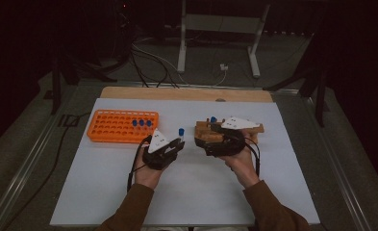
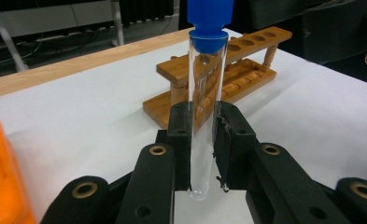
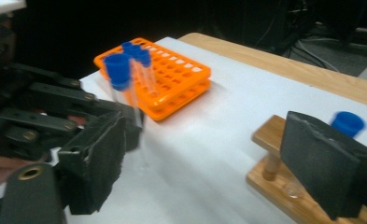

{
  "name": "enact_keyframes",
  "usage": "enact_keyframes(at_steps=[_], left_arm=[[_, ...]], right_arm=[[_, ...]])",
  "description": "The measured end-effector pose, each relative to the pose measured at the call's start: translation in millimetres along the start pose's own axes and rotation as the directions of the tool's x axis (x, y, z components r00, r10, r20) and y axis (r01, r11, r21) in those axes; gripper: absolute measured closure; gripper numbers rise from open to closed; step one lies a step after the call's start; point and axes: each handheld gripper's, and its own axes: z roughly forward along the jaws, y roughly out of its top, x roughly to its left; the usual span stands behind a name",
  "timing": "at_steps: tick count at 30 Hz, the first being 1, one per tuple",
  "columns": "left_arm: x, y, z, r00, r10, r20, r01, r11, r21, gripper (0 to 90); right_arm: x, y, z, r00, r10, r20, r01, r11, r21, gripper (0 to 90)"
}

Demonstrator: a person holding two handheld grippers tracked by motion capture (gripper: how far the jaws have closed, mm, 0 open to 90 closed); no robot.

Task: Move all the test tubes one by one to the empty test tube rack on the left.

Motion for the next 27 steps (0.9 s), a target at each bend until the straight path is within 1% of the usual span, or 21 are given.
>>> enact_keyframes(at_steps=[6,8,13,18,22,27], left_arm=[[9.6,-3.5,-7.3,0.9994,-0.031,-0.013,0.031,0.9995,-0.006,78.4],[12.1,-4.0,-9.7,0.9992,-0.034,-0.019,0.034,0.9994,-0.008,78.4],[17.0,-4.7,-16.4,0.9987,-0.039,-0.034,0.039,0.9991,-0.015,78.4],[23.1,-5.4,-23.9,0.9973,-0.058,-0.045,0.056,0.998,-0.03,78.4],[28.6,-5.9,-30.2,0.9961,-0.067,-0.057,0.065,0.9972,-0.037,78.4],[34.4,-6.4,-38.0,0.9943,-0.078,-0.073,0.075,0.9959,-0.051,78.4]], right_arm=[[-12.4,-8.0,-5.8,0.9992,0.011,0.038,-0.011,1.0,0.004,3.9],[-16.2,-9.9,-8.4,0.999,0.018,0.042,-0.018,1.0,0.004,3.2],[-24.1,-12.8,-15.1,0.9972,0.029,0.069,-0.029,1.0,0.0,1.2],[-30.9,-18.3,-22.2,0.9954,0.027,0.091,-0.028,1.0,0.004,0.0],[-36.5,-23.2,-28.0,0.9935,0.041,0.106,-0.042,0.999,0.001,0.0],[-41.3,-24.9,-34.4,0.9917,0.048,0.119,-0.046,0.999,-0.013,0.0]])
